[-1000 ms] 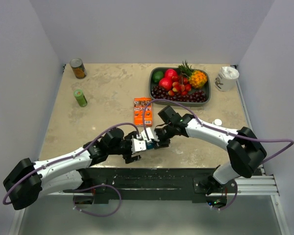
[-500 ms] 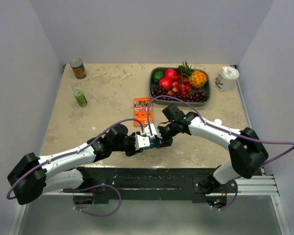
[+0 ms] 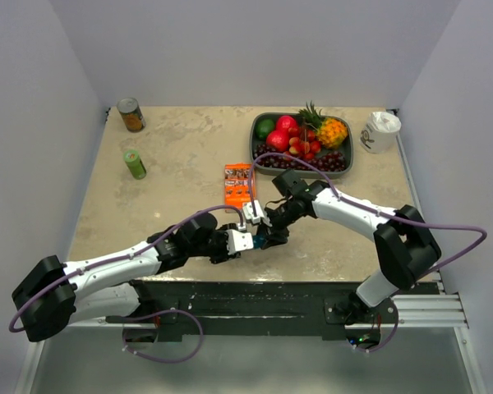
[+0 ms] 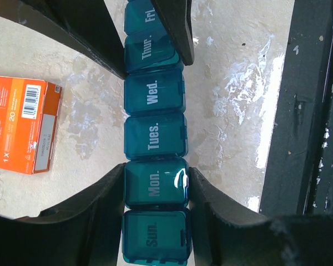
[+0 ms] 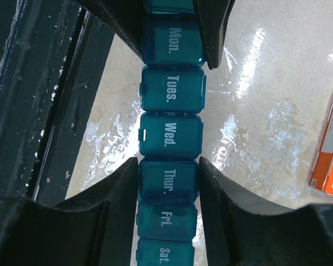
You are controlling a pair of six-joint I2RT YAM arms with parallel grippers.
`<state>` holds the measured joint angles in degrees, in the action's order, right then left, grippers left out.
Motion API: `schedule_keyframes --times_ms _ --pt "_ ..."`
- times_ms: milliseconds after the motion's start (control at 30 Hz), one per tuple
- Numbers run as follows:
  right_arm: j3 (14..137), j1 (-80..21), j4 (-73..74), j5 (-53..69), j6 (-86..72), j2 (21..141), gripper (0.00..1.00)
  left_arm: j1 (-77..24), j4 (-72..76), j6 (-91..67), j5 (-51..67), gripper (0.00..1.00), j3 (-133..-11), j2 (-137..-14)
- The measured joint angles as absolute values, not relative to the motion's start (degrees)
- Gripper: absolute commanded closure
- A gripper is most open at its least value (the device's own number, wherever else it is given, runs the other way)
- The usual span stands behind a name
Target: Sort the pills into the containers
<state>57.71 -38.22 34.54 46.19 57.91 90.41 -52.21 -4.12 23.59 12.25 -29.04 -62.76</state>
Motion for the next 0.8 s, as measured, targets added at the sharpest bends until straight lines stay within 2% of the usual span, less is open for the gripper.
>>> schedule_keyframes --times_ms 133,367,600,700,733,800 --pt "58.9 -37.3 35.5 47.7 57.4 91.6 0.47 -52.3 -4.0 23.6 11.7 1.0 -29.0 -62.8" --pt "59.1 -35.9 34.9 48.6 54.6 91.6 0.44 -52.3 -5.7 23.6 10.7 1.0 -29.0 -62.8" --pt "59.1 -35.6 32.4 47.5 51.6 91.4 0.45 -52.3 -5.7 23.6 10.7 1.0 -29.0 -62.8" --pt "59.1 -35.6 31.9 47.5 51.5 91.4 0.33 -52.3 -5.7 23.6 10.7 1.0 -29.0 -62.8" --pt "59.1 -35.6 32.4 47.5 52.1 91.4 0.22 -52.3 -5.7 23.6 10.7 1.0 -29.0 -62.8" --pt "59.1 -35.6 33.9 47.6 53.7 91.4 0.18 -52.3 -5.7 23.6 10.7 1.0 -29.0 -62.8"
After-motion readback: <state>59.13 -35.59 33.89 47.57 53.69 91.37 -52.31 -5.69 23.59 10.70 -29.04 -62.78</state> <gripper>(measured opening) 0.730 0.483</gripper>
